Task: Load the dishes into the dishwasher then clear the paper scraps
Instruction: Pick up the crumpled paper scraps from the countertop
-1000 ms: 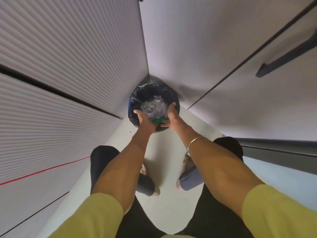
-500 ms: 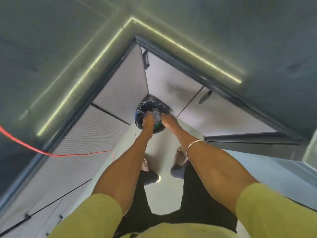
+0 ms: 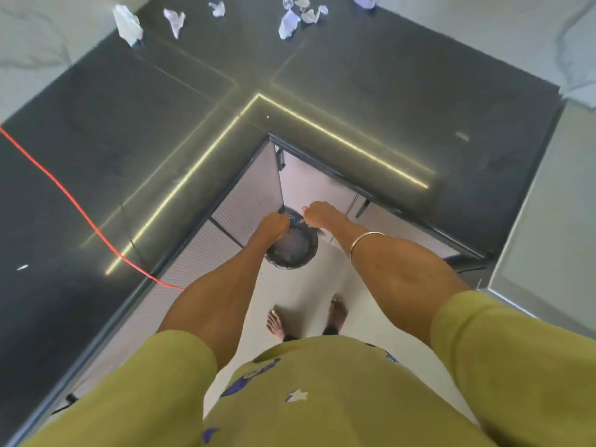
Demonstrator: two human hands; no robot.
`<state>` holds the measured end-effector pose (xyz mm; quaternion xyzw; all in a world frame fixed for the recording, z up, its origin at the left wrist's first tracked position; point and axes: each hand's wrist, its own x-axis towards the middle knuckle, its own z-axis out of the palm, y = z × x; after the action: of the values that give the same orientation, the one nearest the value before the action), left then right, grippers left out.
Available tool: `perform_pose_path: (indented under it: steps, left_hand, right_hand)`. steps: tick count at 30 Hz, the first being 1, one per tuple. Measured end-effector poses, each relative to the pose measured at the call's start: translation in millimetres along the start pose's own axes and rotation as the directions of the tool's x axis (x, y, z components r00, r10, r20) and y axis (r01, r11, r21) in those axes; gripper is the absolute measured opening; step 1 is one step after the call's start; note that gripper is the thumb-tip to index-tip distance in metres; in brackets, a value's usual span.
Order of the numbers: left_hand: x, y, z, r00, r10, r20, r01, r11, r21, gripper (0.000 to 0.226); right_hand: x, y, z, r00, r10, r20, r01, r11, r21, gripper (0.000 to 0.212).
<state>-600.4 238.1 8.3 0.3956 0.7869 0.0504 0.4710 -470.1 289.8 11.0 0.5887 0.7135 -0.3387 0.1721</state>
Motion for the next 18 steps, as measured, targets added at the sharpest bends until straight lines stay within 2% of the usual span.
perform_pose_path:
  steps: [3,5,8,13,18]
  left_hand:
    - [6.0,7.1,-13.0,0.972,0.193,-0.137,-0.189,0.981,0.038,0.041]
    - [8.0,16.9,-21.3,0.905,0.328,-0.270,-0.323,0.944,0.066,0.040]
    - [13.3,38.3,-41.4,0.825,0.437,-0.359,-0.434,0.896,0.095,0.034]
    - [37.9,59.4,-76.6,0.774,0.536,-0.337,-0.485,0.844,0.229,0.040]
    - [76.1,70.3,-103.8,0.785,0.555,-0.274,-0.429,0.807,0.406,0.049]
  right_hand:
    - [0.9,-11.9,-24.2,0.988,-0.028,-0.152,0.035,0.998,0.044,0.039]
    - [2.5,-23.2,-40.6,0.950,-0.062,-0.307,0.092,0.992,0.085,0.035]
    - [3.0,-39.1,-66.1,0.870,-0.070,-0.488,0.156,0.978,0.138,0.031]
    - [16.7,-48.6,-94.5,0.797,-0.042,-0.603,0.201,0.959,0.199,0.029]
    - [46.9,-46.9,-111.7,0.797,-0.006,-0.605,0.189,0.952,0.240,0.029]
